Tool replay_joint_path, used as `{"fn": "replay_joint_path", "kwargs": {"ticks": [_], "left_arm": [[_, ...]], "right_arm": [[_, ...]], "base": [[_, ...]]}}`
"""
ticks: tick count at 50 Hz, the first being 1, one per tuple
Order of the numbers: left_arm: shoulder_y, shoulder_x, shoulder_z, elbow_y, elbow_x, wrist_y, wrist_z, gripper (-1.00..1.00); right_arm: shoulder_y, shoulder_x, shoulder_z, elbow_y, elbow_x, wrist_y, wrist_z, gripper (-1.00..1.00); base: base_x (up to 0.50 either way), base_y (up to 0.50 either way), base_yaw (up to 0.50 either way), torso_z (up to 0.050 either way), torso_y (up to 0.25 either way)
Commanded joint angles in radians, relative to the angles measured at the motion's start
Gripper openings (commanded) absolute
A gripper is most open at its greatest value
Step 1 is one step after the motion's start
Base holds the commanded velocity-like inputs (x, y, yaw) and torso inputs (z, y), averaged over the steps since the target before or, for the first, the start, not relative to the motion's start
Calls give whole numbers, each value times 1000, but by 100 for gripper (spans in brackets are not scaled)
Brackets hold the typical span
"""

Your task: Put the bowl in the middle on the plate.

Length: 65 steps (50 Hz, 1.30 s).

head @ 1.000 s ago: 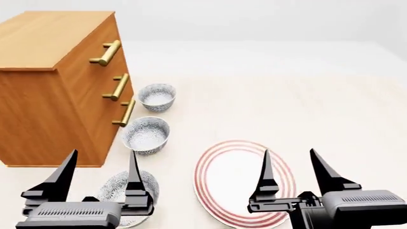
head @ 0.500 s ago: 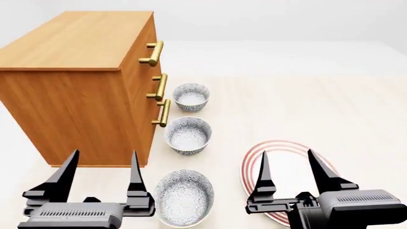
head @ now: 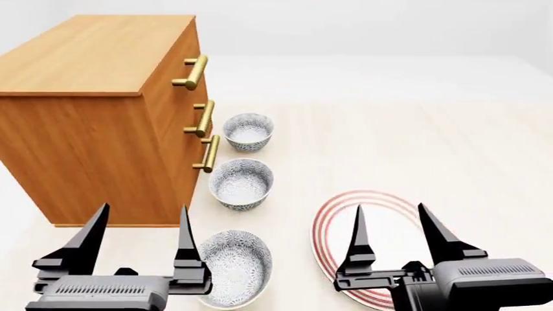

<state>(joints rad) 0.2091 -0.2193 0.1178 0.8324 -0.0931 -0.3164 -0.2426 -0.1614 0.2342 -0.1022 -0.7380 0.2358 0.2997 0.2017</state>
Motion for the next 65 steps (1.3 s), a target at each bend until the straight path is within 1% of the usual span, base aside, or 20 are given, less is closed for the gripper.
{"fn": "replay_joint_path", "kwargs": {"ticks": [1, 6, 12, 13, 25, 31, 37, 45, 59, 63, 64, 65], "left_arm": [[-2, -7, 5, 2, -3, -2, -8, 100], [-2, -10, 8, 6, -3, -6, -12, 100], [2, -15, 7, 0, -9, 8, -14, 100], [7, -16, 10, 6, -8, 24, -13, 100], [3, -22, 20, 9, -6, 19, -23, 100], [3, -27, 21, 8, -7, 18, -30, 100], [0, -31, 23, 9, -17, 13, -34, 100], [2, -40, 26, 7, -20, 27, -39, 100], [4, -53, 33, 0, -28, 39, -49, 100], [2, -55, 39, 5, -26, 31, -54, 100], [2, -57, 41, 9, -24, 27, -56, 100], [4, -58, 39, 17, -26, 22, -57, 100]], "right_arm": [[0, 11, -10, 4, 9, -6, 9, 100], [-8, 19, -17, -3, 14, -27, 2, 100], [-8, 24, -24, 2, 11, -32, 7, 100], [-13, 28, -25, -8, 15, -46, 0, 100], [-12, 37, -35, 0, 17, -53, 8, 100], [-11, 41, -40, 0, 20, -55, 12, 100], [-9, 47, -43, 1, 22, -53, 17, 100], [-7, 53, -49, -1, 21, -50, 24, 100], [-8, 58, -54, -11, 28, -53, 38, 100], [4, 66, -35, -61, 64, -4, 56, 100], [24, 72, -39, -80, 37, 35, 78, 100], [54, 83, -28, -125, 78, 108, 86, 100]], "base": [[0, 0, 0, 0, 0], [412, -49, 0, 0, 0], [22, 0, 0, 0, 0], [0, 0, 0, 0, -250], [0, 0, 0, 0, -249], [0, 0, 0, 0, -194], [0, 0, 0, 0, -82], [0, 0, 0, 0, -230], [0, 0, 0, 0, -13], [0, 0, 0, 0, 0], [0, 0, 0, 0, 0], [0, 0, 0, 0, 0]]}}
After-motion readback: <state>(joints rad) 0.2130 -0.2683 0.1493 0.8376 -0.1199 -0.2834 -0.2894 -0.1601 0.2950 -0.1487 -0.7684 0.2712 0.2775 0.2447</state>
